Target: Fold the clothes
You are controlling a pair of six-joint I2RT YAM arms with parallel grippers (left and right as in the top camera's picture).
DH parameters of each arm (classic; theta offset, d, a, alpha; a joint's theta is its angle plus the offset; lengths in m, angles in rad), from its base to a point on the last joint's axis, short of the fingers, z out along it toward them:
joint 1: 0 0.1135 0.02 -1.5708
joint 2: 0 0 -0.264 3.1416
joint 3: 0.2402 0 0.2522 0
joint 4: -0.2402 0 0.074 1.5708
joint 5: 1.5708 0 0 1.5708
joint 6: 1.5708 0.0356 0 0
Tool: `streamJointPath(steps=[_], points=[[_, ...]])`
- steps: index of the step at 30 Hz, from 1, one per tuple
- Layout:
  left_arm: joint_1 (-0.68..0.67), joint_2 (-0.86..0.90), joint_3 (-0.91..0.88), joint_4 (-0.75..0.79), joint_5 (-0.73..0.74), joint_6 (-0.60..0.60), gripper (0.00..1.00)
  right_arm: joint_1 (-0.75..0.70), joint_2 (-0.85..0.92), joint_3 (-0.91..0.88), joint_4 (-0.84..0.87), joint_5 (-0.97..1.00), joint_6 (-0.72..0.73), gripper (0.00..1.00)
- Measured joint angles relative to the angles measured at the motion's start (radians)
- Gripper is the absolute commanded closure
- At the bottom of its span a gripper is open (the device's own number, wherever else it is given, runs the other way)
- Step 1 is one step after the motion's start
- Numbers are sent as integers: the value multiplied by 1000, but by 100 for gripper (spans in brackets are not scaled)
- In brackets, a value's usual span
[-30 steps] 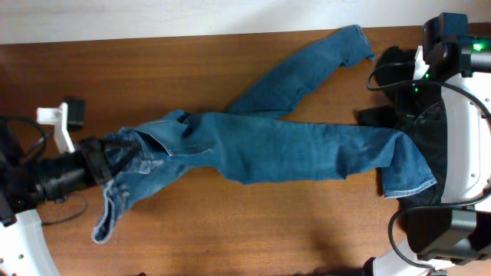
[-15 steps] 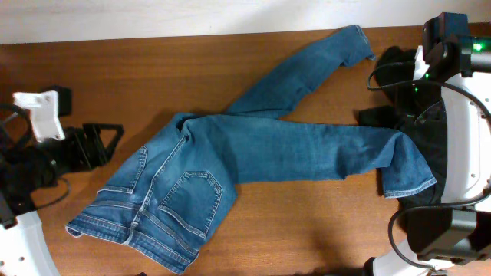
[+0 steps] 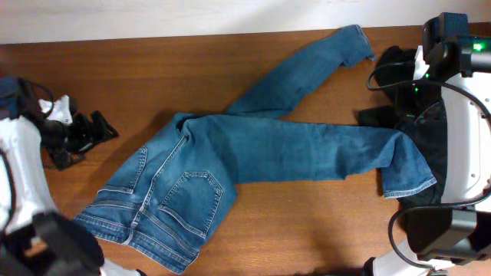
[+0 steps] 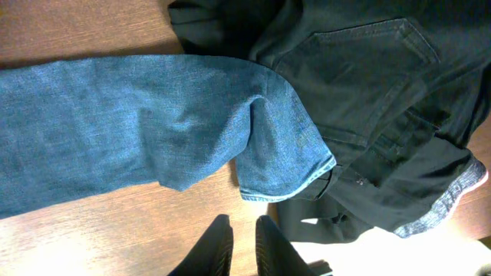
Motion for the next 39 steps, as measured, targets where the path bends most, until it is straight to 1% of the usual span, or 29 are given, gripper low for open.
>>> streamJointPath(steps=[3,5,6,8,9,10,11,12,13,19,21,22,25,28,29,30,31,33,35,39], points=[[0,128,0,-14,-5,0,1,0,0,0,0,0,0,84],[0,203,0,-43,-5,5,1,0,0,0,0,0,0,84],[0,270,0,-67,-5,16,1,0,0,0,0,0,0,84],[0,335,0,-94,-5,24,1,0,0,0,0,0,0,84],[0,363,0,-100,-5,27,2,0,0,0,0,0,-1,84],[0,384,0,-101,-5,28,7,0,0,0,0,0,0,84],[0,406,0,-103,-5,30,32,0,0,0,0,0,-1,84],[0,414,0,-105,-6,37,61,0,0,0,0,0,-1,83],[0,417,0,-106,-6,40,100,0,0,0,0,0,-1,84],[-11,418,5,-114,7,72,100,0,0,0,0,0,0,84],[-12,418,39,-120,21,81,100,0,0,0,-1,0,0,84],[-12,417,80,-119,28,86,100,0,0,0,-2,0,-1,84],[-19,396,289,-72,47,124,100,0,0,0,-3,0,0,84],[-35,348,492,11,1,126,99,0,0,0,-4,0,0,84],[-39,311,566,52,-28,122,62,0,0,0,-4,0,0,83],[-39,268,618,67,-49,121,34,0,0,0,-3,0,-1,84],[-39,241,639,66,-61,117,23,0,0,0,-4,0,0,84],[-39,211,659,39,-70,117,19,0,0,0,-3,0,0,84],[-42,201,665,-32,-79,112,16,0,0,0,-4,0,-1,83],[-57,254,655,-110,-92,109,16,0,0,0,-4,0,0,84]])
